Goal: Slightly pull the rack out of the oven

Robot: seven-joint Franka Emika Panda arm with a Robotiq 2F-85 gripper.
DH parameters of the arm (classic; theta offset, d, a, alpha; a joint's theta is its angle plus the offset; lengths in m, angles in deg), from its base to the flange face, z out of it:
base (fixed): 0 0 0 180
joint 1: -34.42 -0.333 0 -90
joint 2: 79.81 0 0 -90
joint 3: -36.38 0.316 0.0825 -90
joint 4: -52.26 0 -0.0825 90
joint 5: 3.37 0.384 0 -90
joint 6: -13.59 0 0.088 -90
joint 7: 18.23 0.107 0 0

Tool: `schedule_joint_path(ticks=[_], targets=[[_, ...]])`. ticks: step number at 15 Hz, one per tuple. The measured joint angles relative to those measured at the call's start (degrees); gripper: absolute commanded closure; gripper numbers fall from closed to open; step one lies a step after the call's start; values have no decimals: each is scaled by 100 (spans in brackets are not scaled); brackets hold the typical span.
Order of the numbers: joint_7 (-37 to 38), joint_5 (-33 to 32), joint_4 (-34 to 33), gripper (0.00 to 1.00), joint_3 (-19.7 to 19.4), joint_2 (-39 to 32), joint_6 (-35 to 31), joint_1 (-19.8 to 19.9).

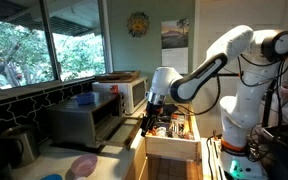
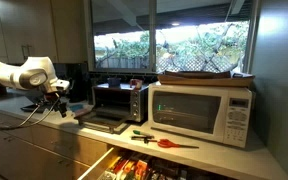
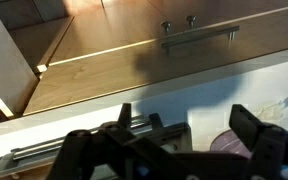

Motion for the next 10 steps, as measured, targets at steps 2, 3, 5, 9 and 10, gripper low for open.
schedule_joint_path(ticks=[2,3,5,9,10], targets=[[0,0,0,0,0,0,0,0],[0,0,0,0,0,0,0,1],[0,0,0,0,0,0,0,1],[130,-242,5,0,-6,22,-51,115],[246,-525,15,0,-3,59,-88,274]])
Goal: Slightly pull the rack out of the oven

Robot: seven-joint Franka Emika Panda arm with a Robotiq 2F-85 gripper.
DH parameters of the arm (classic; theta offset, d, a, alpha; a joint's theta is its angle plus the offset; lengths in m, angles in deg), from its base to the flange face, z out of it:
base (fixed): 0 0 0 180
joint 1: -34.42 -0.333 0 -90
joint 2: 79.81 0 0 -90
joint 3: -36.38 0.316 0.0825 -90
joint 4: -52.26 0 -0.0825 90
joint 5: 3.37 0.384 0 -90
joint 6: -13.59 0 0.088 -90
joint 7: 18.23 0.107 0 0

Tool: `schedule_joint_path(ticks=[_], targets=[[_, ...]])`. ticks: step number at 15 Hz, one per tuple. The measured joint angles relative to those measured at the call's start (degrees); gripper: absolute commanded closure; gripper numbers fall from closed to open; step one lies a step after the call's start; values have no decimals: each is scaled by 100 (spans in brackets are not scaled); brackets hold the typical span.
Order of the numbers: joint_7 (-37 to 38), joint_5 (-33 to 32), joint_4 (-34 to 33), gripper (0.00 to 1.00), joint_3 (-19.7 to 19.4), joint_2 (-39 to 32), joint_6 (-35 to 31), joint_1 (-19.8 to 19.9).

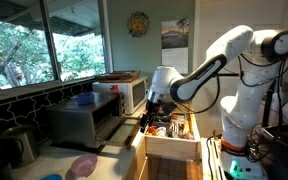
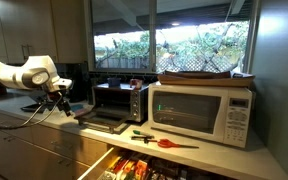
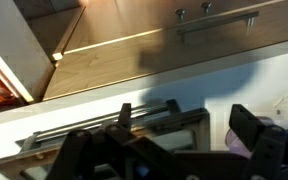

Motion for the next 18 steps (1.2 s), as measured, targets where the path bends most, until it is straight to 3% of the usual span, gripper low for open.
schedule_joint_path(ticks=[3,7,11,15,18], targets=[[264,-851,55,0,-96,271,-4,740],[282,-1261,160,0,-657,696,-24,1684],[291,-1253,191,0,-913,731,-24,1811],[332,-1310,112,0,-138,357,-30,1219],[657,-1961,-271,0,715,-214,-31,1154]])
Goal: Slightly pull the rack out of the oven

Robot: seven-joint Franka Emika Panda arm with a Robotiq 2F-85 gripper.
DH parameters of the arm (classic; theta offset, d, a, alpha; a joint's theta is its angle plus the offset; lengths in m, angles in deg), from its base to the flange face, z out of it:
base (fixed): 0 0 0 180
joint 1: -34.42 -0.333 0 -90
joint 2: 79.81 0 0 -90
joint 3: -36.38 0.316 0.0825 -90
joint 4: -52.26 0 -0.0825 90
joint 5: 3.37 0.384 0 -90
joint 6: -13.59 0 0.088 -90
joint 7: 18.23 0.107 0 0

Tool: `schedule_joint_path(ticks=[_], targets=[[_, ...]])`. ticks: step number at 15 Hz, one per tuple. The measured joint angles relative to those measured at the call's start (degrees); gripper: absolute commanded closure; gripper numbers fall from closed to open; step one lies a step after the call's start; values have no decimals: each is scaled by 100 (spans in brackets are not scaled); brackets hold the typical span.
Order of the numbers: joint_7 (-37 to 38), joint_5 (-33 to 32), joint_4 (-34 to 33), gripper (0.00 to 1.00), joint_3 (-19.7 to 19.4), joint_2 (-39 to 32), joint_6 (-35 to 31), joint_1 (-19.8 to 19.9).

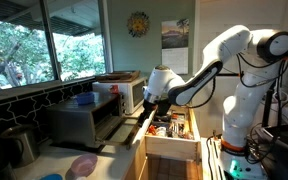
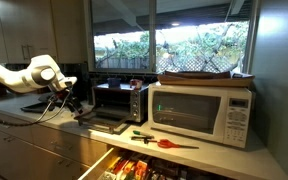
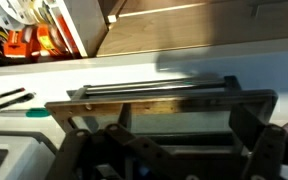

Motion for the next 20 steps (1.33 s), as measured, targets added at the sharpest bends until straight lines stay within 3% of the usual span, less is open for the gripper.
schedule_joint_path(ticks=[3,8,12,17,20], targets=[[-7,-649,-336,0,167,-414,-2,2],[45,-796,-449,0,86,-533,-40,-16],[1269,-1738,-412,0,73,-591,-910,557],[1354,-2398,-497,0,29,-966,-1869,1268],[1343,-2401,-530,0,23,-1012,-1872,1297]])
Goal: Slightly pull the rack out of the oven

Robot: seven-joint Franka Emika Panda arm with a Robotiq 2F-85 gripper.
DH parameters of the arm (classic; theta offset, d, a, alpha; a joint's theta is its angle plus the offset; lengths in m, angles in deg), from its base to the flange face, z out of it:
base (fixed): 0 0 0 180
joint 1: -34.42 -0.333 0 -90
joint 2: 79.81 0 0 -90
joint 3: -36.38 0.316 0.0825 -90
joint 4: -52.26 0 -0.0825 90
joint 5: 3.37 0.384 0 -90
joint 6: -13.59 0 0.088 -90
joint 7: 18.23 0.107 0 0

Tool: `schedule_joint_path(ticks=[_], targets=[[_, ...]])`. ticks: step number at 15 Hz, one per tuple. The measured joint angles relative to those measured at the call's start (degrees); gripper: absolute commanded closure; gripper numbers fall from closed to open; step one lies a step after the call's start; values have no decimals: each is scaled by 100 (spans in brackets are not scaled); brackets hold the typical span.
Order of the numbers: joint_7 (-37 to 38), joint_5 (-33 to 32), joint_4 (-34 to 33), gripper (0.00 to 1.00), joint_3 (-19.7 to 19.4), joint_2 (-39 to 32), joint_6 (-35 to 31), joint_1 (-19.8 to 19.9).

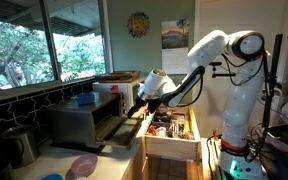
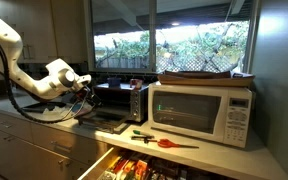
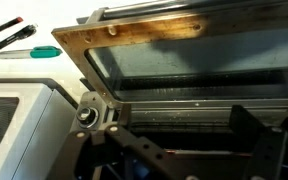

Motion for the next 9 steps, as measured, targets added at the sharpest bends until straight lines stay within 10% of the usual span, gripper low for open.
schedule_joint_path(ticks=[9], targets=[[1532,-2412,-700,0,601,-184,-1699,1548]])
